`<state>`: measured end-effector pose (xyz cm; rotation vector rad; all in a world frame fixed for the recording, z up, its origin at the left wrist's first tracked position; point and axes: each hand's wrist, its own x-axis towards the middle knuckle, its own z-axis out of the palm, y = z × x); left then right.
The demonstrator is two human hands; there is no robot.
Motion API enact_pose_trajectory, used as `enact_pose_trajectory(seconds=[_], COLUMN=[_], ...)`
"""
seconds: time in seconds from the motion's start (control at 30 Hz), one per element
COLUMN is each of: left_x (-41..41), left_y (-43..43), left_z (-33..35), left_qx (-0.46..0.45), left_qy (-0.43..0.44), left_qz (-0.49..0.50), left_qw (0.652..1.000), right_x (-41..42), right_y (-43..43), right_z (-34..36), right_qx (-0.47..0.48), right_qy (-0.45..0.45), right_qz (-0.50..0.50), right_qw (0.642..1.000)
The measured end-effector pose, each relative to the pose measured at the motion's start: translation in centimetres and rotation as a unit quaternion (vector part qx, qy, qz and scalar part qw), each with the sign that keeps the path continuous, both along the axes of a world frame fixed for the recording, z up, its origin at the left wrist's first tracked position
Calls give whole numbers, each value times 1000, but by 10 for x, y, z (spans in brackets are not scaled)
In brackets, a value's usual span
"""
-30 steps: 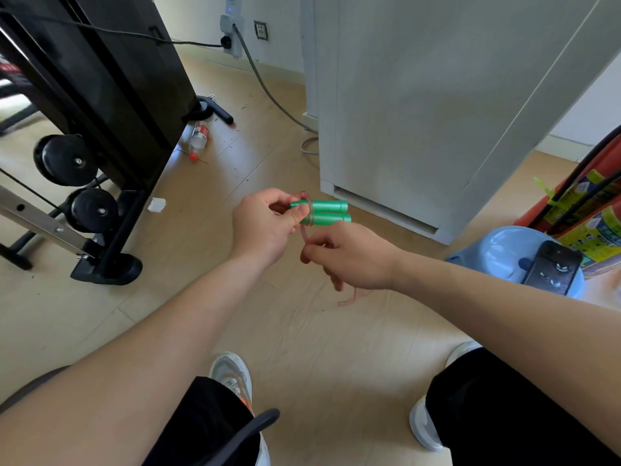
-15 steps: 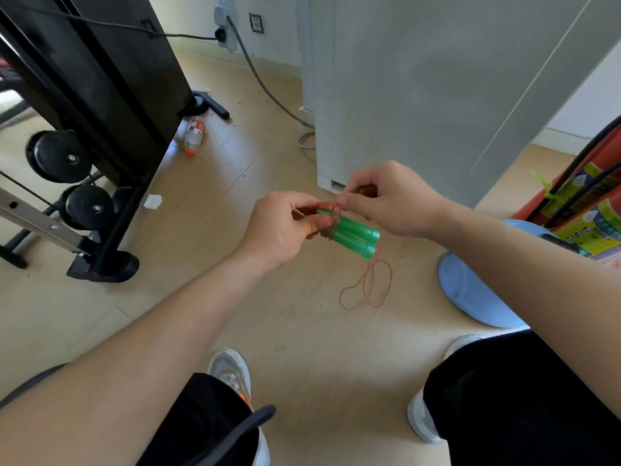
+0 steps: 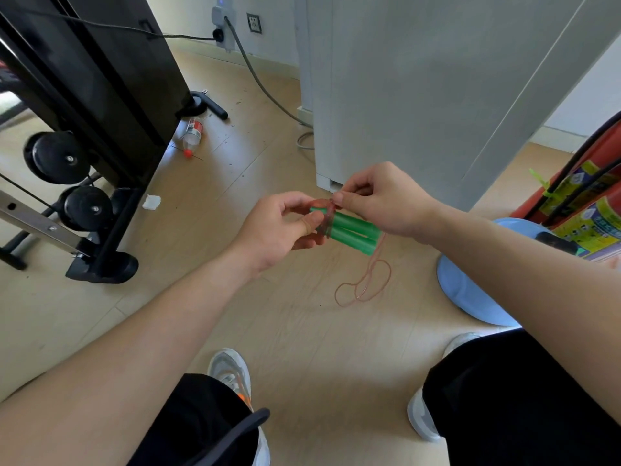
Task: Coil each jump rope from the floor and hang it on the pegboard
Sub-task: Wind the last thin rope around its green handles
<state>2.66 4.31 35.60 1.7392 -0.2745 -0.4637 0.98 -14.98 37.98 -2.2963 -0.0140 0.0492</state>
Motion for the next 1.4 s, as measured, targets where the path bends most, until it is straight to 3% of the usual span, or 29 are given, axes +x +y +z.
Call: enact_pose_trajectory(seconds=[0.1, 0.23, 0.47, 0.7, 0.87, 1.0, 1.13, 1.4], left_x=[-3, -1, 0, 1, 2, 3, 7, 10], left_y=[-3, -5, -4, -3, -1, -3, -5, -5], left_z=[2, 5, 3, 6, 15, 16, 9, -3], left_qx=[-25, -50, -41, -5, -109, -162, -120, -47], left_qy=[70, 100, 74, 42, 110, 120, 71, -17], left_qz=[13, 24, 19, -49, -41, 26, 128, 232], left_qw=[997, 993, 996, 998, 987, 979, 982, 971], right_x=[0, 1, 2, 5, 7, 4, -6, -23], right_y=[3, 4, 0, -24, -37, -27, -1, 30], right_z=[-3, -3, -5, -5, -14, -30, -32, -24], right_qx=[16, 29, 59, 68, 103, 108, 139, -2], right_qy=[-1, 0, 20, 37, 73, 139, 173, 105], right_qz=[-11, -16, 13, 88, 69, 76, 74, 120], right_qw=[1000, 999, 998, 993, 990, 981, 972, 987])
